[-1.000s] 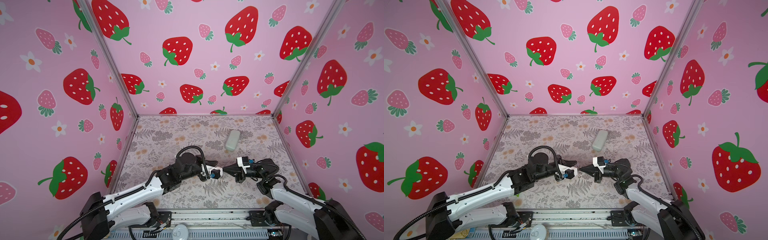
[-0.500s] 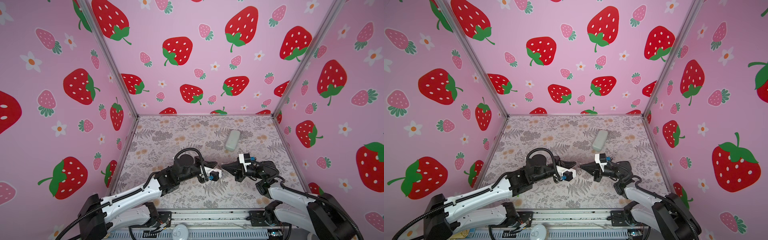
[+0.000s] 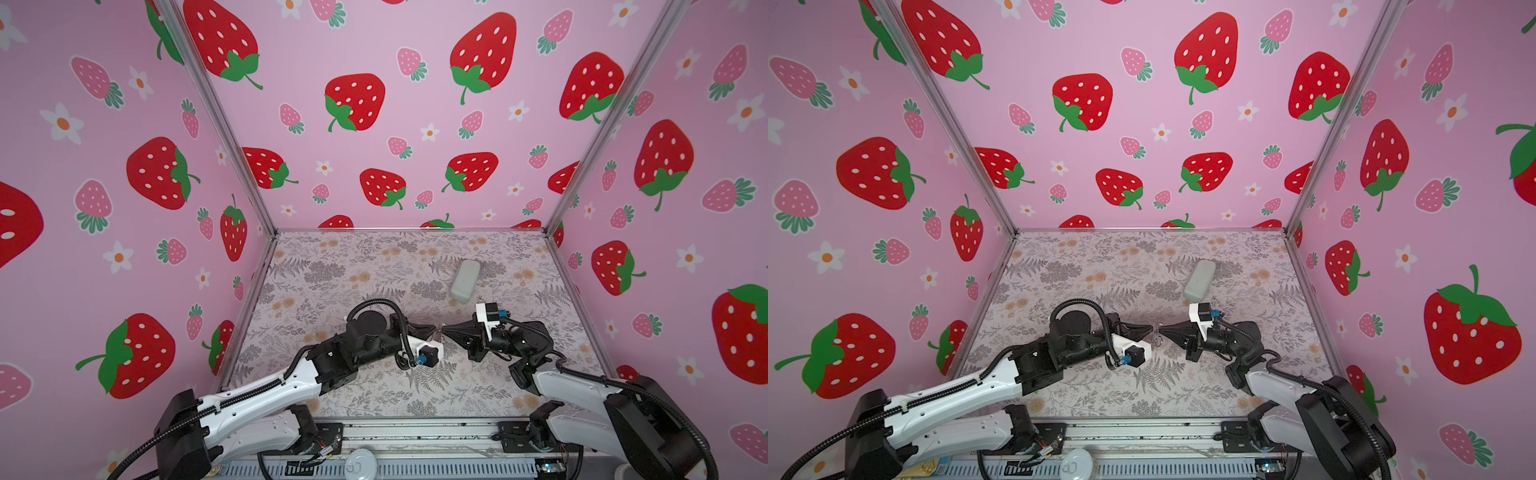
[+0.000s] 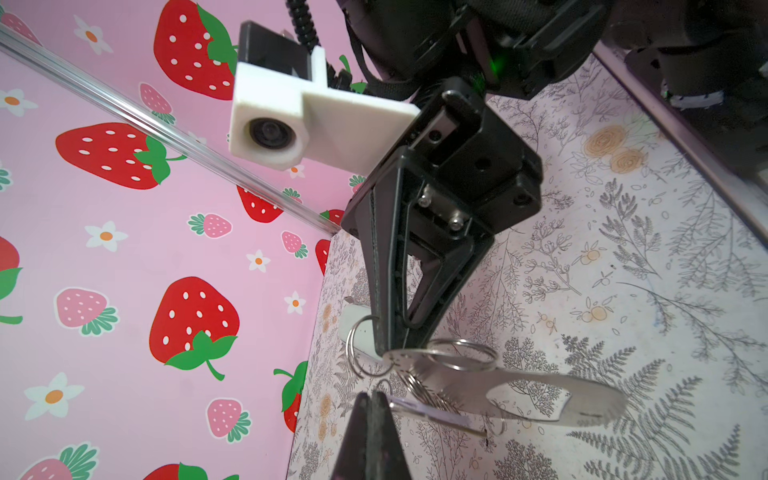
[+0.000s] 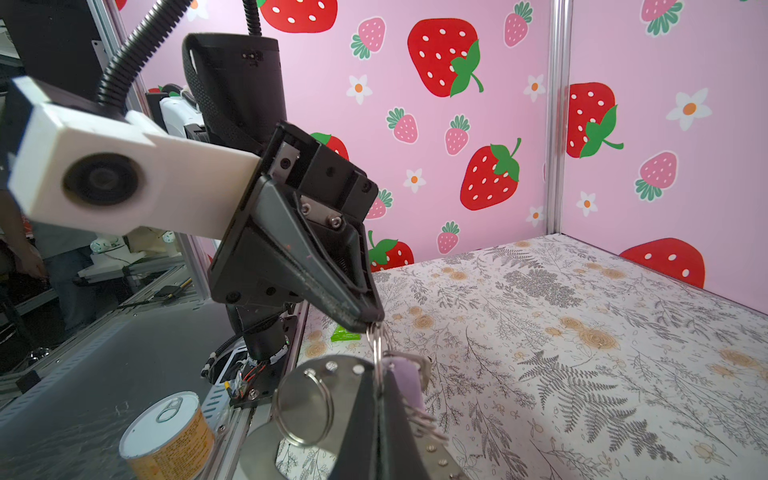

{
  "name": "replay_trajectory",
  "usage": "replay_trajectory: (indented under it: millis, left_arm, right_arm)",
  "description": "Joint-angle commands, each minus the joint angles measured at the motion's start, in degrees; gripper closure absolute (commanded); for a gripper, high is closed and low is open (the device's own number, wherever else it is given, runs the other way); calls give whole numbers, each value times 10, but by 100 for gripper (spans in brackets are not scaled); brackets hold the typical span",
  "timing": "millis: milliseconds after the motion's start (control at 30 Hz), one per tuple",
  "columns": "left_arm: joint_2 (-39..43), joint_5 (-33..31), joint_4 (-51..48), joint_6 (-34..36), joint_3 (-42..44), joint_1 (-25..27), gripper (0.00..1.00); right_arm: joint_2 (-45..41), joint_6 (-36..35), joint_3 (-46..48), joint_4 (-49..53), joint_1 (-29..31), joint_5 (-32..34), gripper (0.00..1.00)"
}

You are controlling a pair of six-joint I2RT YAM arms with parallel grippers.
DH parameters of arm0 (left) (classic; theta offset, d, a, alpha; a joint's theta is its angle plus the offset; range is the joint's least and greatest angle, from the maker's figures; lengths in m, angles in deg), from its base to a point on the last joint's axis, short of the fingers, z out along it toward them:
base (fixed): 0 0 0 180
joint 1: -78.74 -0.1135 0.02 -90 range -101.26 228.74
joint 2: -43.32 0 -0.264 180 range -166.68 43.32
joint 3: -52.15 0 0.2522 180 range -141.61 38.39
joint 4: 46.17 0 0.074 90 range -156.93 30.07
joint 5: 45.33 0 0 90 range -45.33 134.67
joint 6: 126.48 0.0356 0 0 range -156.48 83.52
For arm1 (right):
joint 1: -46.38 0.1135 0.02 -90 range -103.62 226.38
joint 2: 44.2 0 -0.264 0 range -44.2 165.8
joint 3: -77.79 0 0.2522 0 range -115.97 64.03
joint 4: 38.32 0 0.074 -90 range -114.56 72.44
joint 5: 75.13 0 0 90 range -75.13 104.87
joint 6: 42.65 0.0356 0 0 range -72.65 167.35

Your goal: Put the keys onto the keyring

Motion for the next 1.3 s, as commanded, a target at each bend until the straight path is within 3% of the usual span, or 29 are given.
replay_trajectory:
  millis: [0,333,1267]
  left_arm:
    - [4,-15,10,20,-6,3,100]
    - [0,-30,26,26,-5,3,100]
    - [12,-27,28,34,-3,13,100]
  right_arm:
    - [1,32,-4,-56,-2,6,100]
    - [13,56,-1,-66,-2,-19,100]
    - [41,93,-10,-109,-1,6,100]
